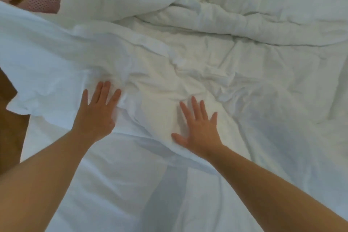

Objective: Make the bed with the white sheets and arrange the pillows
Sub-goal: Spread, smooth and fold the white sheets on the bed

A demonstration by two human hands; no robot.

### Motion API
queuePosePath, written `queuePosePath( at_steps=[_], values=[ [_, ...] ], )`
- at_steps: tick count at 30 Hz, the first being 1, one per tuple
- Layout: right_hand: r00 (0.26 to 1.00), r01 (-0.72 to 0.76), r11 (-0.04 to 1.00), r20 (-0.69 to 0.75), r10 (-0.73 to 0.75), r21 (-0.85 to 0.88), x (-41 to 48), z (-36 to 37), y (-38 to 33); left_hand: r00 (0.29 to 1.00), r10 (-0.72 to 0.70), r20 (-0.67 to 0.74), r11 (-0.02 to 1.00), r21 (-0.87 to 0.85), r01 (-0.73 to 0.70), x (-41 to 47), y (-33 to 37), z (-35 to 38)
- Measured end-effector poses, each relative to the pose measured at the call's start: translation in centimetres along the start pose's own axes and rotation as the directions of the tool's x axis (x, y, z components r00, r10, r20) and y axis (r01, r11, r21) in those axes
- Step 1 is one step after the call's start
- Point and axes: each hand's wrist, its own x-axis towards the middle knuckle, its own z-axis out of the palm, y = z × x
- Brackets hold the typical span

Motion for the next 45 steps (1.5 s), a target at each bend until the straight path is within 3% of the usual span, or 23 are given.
queuePosePath(
  at_steps=[2,4,6,7,9,11,13,19,23,25,27,29,32,35,38,42,45],
  values=[
    [0.986,0.161,0.971,0.065,-0.151,-0.179,-1.2,1.9,-1.3,0.993,-0.019,0.119,0.997,0.080,0.010,-1.5,-1.3,0.7],
    [0.992,0.119,0.945,0.074,-0.102,-0.304,-0.7,3.0,-1.7,0.956,-0.088,0.280,0.986,0.162,0.043,-1.2,-1.6,0.8],
    [0.999,0.008,0.975,-0.029,-0.014,-0.221,0.7,2.4,-1.4,0.930,-0.140,0.341,0.976,0.207,0.071,0.1,-0.6,0.3],
    [0.997,-0.029,0.991,-0.075,0.019,-0.130,1.4,1.7,-1.1,0.942,-0.101,0.319,0.970,0.240,0.023,0.7,-0.2,0.2],
    [0.995,-0.069,0.997,-0.076,0.067,-0.023,2.0,-0.1,-0.4,0.983,0.108,0.147,0.965,0.221,-0.139,1.4,-0.2,-0.1],
    [0.996,-0.092,0.994,0.025,0.091,0.058,1.9,-2.3,0.1,0.963,0.168,0.210,0.964,0.168,-0.205,0.6,-0.5,-1.7],
    [0.972,-0.115,0.989,0.216,0.093,0.091,0.9,-4.2,-0.6,0.913,0.130,0.387,0.951,0.211,-0.225,-1.7,-1.2,-3.2],
    [0.742,-0.041,0.998,0.670,-0.006,0.055,-5.0,-3.0,-6.6,0.742,0.150,0.654,0.929,0.164,-0.332,-12.5,-5.1,-6.4],
    [0.565,-0.026,0.998,0.824,-0.038,0.063,-9.4,0.5,-6.9,0.577,0.041,0.816,0.967,0.113,-0.229,-18.3,-3.4,-5.0],
    [0.613,-0.047,0.997,0.790,-0.021,0.063,-10.5,1.4,-5.8,0.540,-0.013,0.841,0.986,0.100,-0.132,-18.4,-2.3,-4.3],
    [0.795,-0.113,0.985,0.606,0.012,0.128,-10.3,1.2,-4.5,0.653,-0.053,0.755,0.997,0.073,-0.003,-16.3,-1.5,-4.2],
    [0.948,-0.098,0.990,0.311,0.061,0.105,-9.4,0.4,-3.5,0.785,-0.157,0.599,0.980,-0.006,0.201,-13.5,-1.0,-4.9],
    [0.998,-0.016,0.999,0.057,0.019,-0.049,-6.8,-1.2,-2.9,0.907,-0.239,0.346,0.927,-0.197,0.319,-9.8,-0.9,-5.6],
    [0.997,0.015,0.999,0.071,-0.012,-0.035,-3.8,-1.8,-3.5,0.945,-0.218,0.245,0.945,-0.188,0.266,-7.1,-1.4,-5.1],
    [0.990,0.046,0.999,0.131,-0.048,0.020,-0.7,-1.3,-4.4,0.943,-0.281,0.177,0.923,-0.218,0.316,-3.8,-2.6,-4.8],
    [0.972,0.096,0.995,0.219,-0.088,-0.024,2.8,0.3,-5.6,0.826,-0.428,0.366,0.816,-0.237,0.527,0.4,-6.9,-2.8],
    [0.968,0.184,0.979,0.190,-0.166,-0.083,4.9,1.0,-5.4,0.737,-0.465,0.491,0.716,-0.280,0.639,2.4,-9.6,-0.1]
  ],
)
